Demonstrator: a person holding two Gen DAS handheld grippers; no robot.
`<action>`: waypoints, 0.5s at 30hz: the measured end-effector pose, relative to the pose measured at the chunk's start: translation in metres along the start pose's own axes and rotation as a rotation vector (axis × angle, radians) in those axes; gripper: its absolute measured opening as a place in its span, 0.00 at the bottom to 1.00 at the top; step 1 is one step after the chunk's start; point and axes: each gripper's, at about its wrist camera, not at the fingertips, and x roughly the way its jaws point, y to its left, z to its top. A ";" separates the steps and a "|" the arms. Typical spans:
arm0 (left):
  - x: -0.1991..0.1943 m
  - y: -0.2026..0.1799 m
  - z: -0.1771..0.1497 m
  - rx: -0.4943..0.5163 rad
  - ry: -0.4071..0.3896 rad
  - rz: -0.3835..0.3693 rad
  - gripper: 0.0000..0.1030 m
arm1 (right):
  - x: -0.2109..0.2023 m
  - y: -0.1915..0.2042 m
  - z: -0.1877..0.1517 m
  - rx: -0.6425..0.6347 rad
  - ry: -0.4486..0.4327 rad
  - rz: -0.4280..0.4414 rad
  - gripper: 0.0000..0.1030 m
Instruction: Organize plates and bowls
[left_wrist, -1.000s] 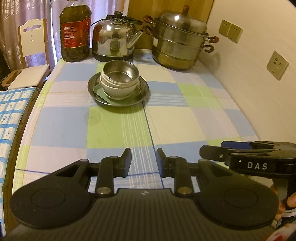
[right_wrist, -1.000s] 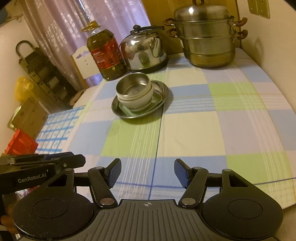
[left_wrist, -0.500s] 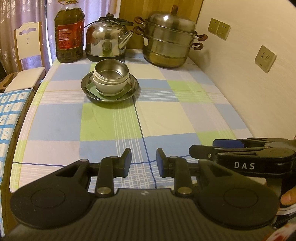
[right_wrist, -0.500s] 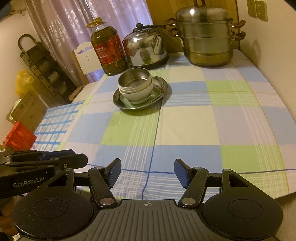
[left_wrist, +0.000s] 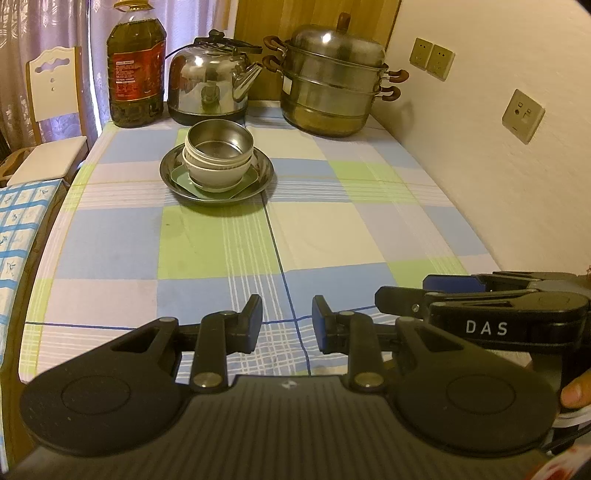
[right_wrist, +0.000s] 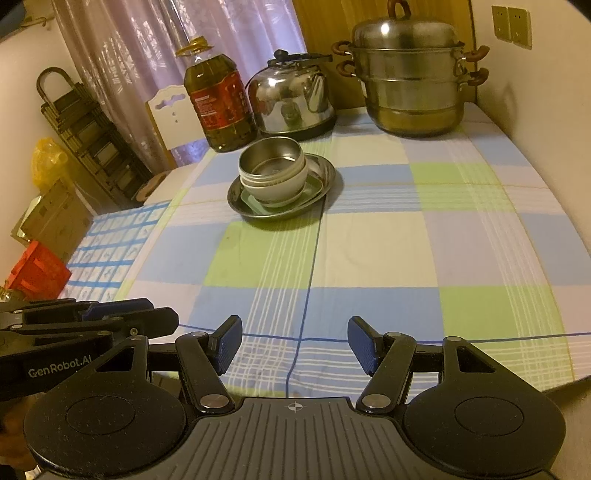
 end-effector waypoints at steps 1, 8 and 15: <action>0.000 0.000 0.000 0.000 0.000 0.000 0.25 | 0.000 0.000 0.000 -0.001 0.000 0.000 0.62; -0.002 0.002 -0.001 -0.004 0.003 0.000 0.25 | 0.001 0.001 0.000 -0.001 0.003 0.001 0.62; -0.001 0.003 -0.001 -0.003 0.003 -0.001 0.25 | 0.001 0.002 0.000 -0.001 0.004 0.000 0.62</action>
